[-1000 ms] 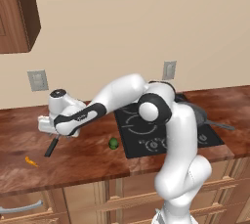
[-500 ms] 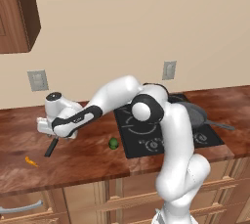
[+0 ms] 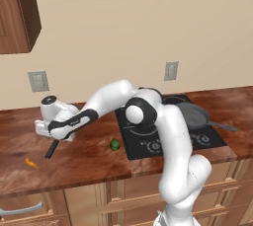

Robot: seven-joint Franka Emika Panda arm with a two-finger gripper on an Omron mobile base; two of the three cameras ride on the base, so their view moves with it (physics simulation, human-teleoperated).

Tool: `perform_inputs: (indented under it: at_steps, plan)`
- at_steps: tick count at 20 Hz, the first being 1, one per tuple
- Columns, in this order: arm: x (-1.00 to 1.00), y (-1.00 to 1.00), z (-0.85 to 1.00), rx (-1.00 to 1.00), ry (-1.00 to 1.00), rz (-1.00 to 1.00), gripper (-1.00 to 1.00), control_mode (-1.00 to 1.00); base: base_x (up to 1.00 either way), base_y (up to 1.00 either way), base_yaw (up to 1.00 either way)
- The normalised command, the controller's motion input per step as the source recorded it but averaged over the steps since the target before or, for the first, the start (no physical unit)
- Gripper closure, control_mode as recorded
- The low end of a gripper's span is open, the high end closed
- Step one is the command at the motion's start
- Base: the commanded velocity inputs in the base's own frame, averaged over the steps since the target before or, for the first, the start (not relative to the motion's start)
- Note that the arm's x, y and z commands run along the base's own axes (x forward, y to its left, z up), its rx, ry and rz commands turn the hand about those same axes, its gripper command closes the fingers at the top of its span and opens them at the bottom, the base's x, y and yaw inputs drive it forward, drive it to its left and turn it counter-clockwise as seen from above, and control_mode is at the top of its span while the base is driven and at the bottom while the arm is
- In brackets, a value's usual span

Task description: Place both pans onto different burners. Then place the avocado and the shrimp on different pans.

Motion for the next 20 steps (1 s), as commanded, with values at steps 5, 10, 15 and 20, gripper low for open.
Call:
perform_inputs:
  at_steps: [5,10,15,20]
  plan:
    - [0.15,0.12,-0.24,-0.04,0.01,-0.05,-1.0,-1.0,0.0,0.0,0.0]
    - [0.11,0.07,-0.24,-0.05,0.01,-0.07,1.0,-1.0,0.0,0.0,0.0]
    - [0.0,-0.07,-0.15,-0.01,0.0,-0.1,1.0,-1.0,0.0,0.0,0.0]
    - [0.0,-0.4,-0.02,0.0,0.0,-0.16,1.0,-1.0,0.0,0.0,0.0]
